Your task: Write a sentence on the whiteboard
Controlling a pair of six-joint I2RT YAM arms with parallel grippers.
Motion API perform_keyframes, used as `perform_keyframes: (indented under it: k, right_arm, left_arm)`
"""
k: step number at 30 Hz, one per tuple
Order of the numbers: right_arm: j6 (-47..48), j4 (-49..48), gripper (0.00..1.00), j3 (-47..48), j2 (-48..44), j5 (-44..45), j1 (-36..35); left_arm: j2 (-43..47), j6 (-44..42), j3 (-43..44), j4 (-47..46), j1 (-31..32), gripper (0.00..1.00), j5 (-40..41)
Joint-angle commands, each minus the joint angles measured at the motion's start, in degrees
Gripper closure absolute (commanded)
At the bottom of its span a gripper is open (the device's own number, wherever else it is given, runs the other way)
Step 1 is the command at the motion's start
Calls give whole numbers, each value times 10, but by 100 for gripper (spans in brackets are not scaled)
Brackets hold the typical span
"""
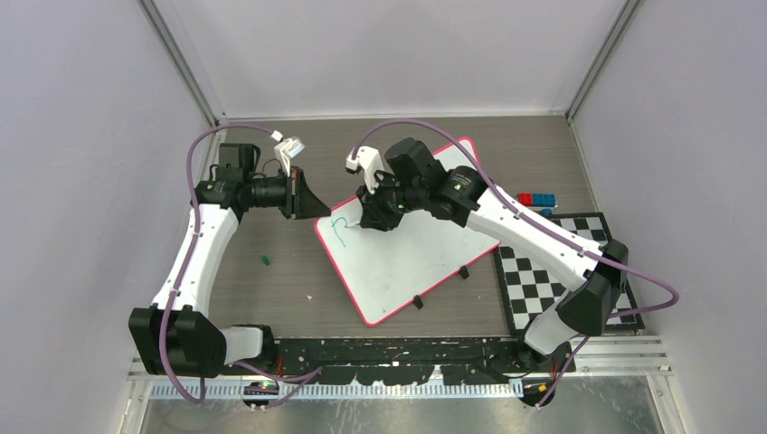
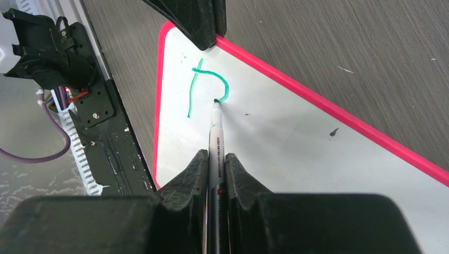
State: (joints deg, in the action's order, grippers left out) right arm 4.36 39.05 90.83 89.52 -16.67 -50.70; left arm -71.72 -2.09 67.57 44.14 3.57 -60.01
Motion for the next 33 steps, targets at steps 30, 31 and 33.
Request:
perform_keyframes:
  k: [30,31,33]
  right_arm:
    - [29,11,100,-36,-20,21,18]
    - [30,14,100,-36,-23,19,19]
    - [32,20,100,-34,-24,14,18]
  left_arm:
    - [16,-9,-1,6,1,100,-22]
    - [15,-10,-2,6,1,100,-21]
    - [14,-11,-2,6,1,100,-22]
